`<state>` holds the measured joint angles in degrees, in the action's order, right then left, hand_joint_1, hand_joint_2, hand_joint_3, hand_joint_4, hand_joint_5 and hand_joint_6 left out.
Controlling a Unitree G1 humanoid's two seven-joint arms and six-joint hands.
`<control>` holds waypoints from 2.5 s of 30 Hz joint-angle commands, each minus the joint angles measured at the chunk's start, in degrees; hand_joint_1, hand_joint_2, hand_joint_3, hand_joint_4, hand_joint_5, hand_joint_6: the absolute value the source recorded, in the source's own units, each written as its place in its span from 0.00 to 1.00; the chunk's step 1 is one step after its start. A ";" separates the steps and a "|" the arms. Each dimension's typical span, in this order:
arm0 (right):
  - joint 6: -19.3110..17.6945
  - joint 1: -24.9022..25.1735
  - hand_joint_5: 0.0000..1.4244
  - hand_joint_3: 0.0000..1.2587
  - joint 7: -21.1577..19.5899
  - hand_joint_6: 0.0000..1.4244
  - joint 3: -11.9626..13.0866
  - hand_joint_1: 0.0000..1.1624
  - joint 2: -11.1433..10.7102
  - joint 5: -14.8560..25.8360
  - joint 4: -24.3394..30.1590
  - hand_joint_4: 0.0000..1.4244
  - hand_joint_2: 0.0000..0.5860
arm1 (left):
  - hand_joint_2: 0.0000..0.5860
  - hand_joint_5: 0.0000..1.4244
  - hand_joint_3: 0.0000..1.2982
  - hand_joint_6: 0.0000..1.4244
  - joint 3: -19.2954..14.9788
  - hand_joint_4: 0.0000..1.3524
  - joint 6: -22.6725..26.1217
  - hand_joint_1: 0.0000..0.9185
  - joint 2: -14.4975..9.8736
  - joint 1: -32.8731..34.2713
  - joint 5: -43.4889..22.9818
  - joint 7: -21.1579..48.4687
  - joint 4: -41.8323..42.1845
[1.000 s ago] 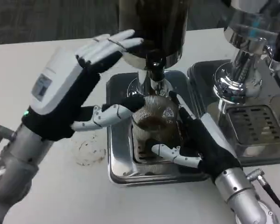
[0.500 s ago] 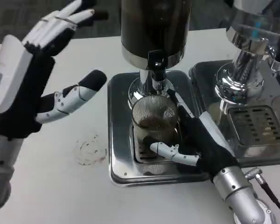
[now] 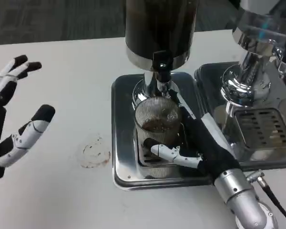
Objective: Grasp the cup under the faucet to collect the drink, then remove the cup.
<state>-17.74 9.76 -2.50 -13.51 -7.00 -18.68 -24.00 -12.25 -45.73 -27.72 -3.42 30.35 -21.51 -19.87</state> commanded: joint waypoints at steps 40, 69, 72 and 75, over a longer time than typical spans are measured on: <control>-5.30 5.86 0.24 0.20 0.32 0.28 2.00 0.81 4.09 4.58 -13.55 0.27 0.29 | 0.40 0.21 0.24 0.12 5.70 0.09 3.56 0.00 -0.52 -6.03 4.13 -8.52 -3.04; -11.50 6.33 0.54 0.50 -17.94 0.59 2.48 0.92 4.95 -2.48 -16.39 0.49 0.14 | 0.41 0.23 0.22 0.13 9.56 0.11 4.23 0.00 -2.22 -4.30 6.04 -9.31 -3.60; -11.93 6.07 0.56 0.50 -18.91 0.64 2.78 0.93 4.92 -2.33 -15.97 0.51 0.12 | 0.41 0.23 0.22 0.13 9.83 0.11 4.24 0.00 -2.27 -4.23 5.97 -9.19 -3.58; -12.16 5.81 0.58 0.51 -19.49 0.66 3.07 0.93 4.90 -2.15 -15.59 0.52 0.11 | 0.41 0.23 0.22 0.13 10.12 0.11 4.11 0.00 -2.22 -4.00 5.80 -8.94 -3.77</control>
<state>-28.58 16.32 -20.83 -10.97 -2.17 -20.96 -40.23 -3.04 -41.61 -29.32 -8.04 36.49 -31.21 -23.15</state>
